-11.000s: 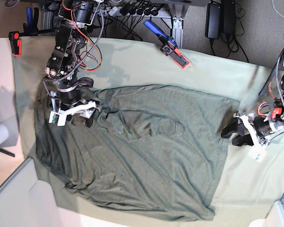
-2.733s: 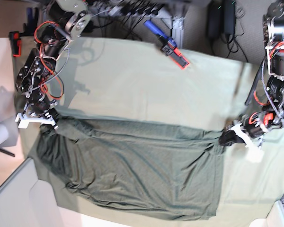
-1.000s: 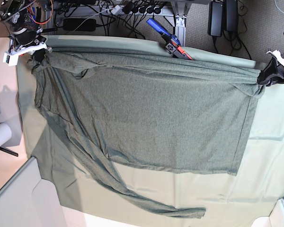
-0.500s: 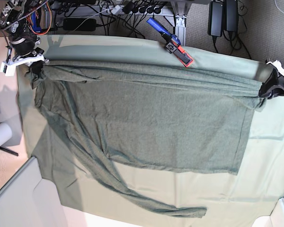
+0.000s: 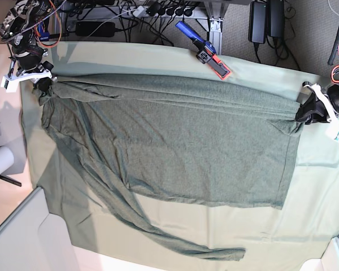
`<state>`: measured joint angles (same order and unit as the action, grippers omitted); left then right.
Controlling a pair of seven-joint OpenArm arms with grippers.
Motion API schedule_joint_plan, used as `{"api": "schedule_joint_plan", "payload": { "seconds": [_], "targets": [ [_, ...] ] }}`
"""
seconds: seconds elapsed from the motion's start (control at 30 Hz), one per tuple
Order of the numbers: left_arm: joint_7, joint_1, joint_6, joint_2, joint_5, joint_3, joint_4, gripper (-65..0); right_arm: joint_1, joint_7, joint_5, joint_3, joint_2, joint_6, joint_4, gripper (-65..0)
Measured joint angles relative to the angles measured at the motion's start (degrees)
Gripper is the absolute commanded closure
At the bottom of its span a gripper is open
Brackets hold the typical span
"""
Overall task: Fold the T-shirt properly
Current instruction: 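Release the shirt and raise both grippers, leaving it spread flat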
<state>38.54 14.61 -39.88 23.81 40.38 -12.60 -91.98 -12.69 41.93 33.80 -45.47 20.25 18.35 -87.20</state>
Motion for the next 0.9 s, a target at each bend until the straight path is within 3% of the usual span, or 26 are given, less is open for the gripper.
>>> {"api": "schedule_joint_plan", "payload": {
  "seconds": [0.1,0.33,0.53,0.67,0.77,0.9],
  "targets": [
    [0.0,0.0,0.04,0.04,-0.09,-0.11,0.0,-22.6,0.0,-0.13,-0.48,-0.22,0.09,-0.13,0.0,-32.9],
    [2.25,1.4,0.07,0.83,5.57,-1.73,-2.51,-24.4,-1.11,0.98,-0.81,-3.15,0.07,-0.15,-3.3,-33.2],
    [1.97,1.55,0.11,3.52,6.64,-2.1,-5.79,-32.5,-0.74,1.33,-0.37,-4.44,0.68,-0.33,-6.69,-33.2],
    [1.22,0.22,0.15,3.65,6.73,-2.1,-7.15,-33.0,3.21,1.18,0.2,-4.22,0.39,-0.5,-6.51,-33.2],
    [1.01,-1.2,0.2,3.69,6.58,-2.1,-7.19,-33.0,8.96,-1.09,-0.42,-0.74,0.72,-0.61,-5.68,-33.2],
    [0.68,-1.33,0.15,3.67,6.16,-2.1,-7.21,-33.0,17.51,-4.96,-4.79,8.76,0.42,-0.24,-1.44,-33.2]
  ]
}}
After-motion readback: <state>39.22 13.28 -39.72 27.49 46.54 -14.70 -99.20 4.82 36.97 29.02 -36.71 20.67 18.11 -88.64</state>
